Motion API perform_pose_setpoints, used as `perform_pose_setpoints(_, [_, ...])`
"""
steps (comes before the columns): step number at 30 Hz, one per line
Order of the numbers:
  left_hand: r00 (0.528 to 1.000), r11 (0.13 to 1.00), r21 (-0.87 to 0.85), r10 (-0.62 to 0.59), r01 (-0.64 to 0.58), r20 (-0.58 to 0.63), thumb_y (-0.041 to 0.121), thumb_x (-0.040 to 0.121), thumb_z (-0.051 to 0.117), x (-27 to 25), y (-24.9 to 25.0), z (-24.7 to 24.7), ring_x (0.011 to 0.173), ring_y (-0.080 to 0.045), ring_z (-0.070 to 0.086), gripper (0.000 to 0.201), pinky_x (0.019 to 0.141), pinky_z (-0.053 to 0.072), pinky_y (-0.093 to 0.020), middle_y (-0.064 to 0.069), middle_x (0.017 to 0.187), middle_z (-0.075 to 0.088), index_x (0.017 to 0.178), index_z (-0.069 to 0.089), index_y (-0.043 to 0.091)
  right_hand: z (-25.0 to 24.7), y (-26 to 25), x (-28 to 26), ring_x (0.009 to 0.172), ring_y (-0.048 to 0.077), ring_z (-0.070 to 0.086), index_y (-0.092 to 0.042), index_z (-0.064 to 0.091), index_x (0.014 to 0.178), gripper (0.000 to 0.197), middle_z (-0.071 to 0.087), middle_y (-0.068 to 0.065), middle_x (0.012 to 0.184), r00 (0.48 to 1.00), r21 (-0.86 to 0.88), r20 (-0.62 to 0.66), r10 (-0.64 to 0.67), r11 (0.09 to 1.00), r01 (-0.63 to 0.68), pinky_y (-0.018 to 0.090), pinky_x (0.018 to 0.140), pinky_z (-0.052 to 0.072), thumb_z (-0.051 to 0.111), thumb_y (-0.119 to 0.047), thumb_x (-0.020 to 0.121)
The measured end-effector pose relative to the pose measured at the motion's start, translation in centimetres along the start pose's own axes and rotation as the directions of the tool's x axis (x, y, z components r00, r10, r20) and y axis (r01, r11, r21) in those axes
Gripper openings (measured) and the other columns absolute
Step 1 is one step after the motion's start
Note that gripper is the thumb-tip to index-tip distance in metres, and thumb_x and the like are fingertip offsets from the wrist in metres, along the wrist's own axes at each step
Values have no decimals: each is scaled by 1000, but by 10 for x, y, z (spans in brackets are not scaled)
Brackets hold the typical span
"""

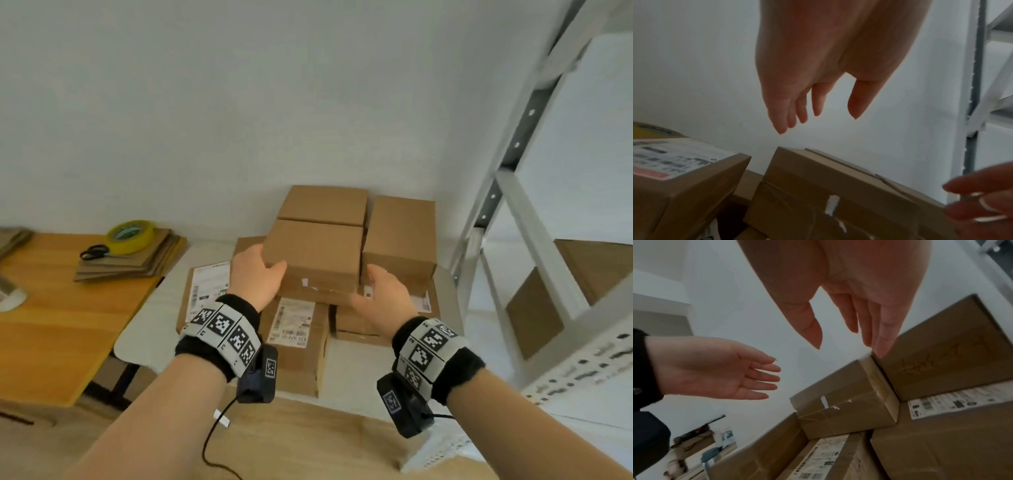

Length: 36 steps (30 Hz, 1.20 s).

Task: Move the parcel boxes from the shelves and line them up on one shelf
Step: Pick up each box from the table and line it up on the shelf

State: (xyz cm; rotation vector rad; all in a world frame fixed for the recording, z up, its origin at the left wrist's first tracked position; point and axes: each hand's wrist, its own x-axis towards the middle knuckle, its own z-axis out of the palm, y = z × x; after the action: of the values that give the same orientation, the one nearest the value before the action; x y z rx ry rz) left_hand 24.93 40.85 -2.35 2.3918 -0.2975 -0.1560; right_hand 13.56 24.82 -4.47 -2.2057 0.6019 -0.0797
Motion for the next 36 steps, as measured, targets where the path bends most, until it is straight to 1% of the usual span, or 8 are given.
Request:
perform_pose_setpoints(5, [985,990,45,-140,137,99,32,92,53,52,-20,4,135,-33,30,71,108,31,-42,-19,149,27,146,17,3,20,-12,28,119,23,48,-7,33,136,57,48,9,133,987,-26,55,153,988,-152,24,86,38,59,-26,89])
perform_pose_setpoints(10, [979,992,-1,-128,130,160,30,94,50,71,-33,14,120,-32,47,55,96,42,-40,-19,139,40,138,30,5,36,-13,43,99,17,54,-7,31,136,59,55,7,122,984,20,30,177,984,-178,25,81,47,60,-26,88])
perform_pose_setpoints(15, [1000,998,-65,-8,10,30,30,93,50,63,-29,1,112,-23,52,44,94,46,-36,-7,128,49,131,40,11,32,-21,35,95,9,47,-8,31,137,55,49,-4,111,995,110,-40,92,990,-87,17,79,39,57,-17,90])
perform_pose_setpoints(18, [997,989,-142,42,-51,-63,25,96,48,48,-13,-18,123,-16,42,49,98,34,-27,-1,134,43,141,33,12,23,-28,28,110,11,49,-14,33,138,56,46,-9,113,993,177,-120,10,984,11,19,86,39,59,-17,88])
perform_pose_setpoints(22, [965,958,-233,109,-166,-239,25,95,51,23,8,-43,132,-17,36,56,103,32,-29,-3,145,37,145,28,17,1,-37,15,132,16,37,-23,15,148,78,35,1,145,968,266,-234,-91,952,154,29,106,34,62,-18,85])
perform_pose_setpoints(28, [943,900,-355,146,-252,-299,25,95,51,-33,40,-57,132,-16,38,57,106,37,-33,-1,146,37,146,27,18,-49,-41,-34,129,11,33,-34,0,148,106,27,2,147,906,120,-302,-297,931,345,25,101,30,76,-24,75])
perform_pose_setpoints(32, [942,869,-385,229,-311,-245,24,96,49,-78,58,-53,132,-10,37,57,90,41,-15,4,146,37,148,24,21,-74,-25,-68,130,21,38,-40,-10,145,126,9,5,153,916,3,-238,-323,943,333,25,96,33,85,-28,63])
perform_pose_setpoints(36, [931,865,-353,293,-355,-219,27,96,50,-130,70,-43,135,-7,33,59,107,34,-25,6,150,34,149,24,23,-90,1,-107,131,22,37,-43,-12,144,130,-11,-4,155,921,-106,-167,-352,935,338,28,94,40,86,-37,57])
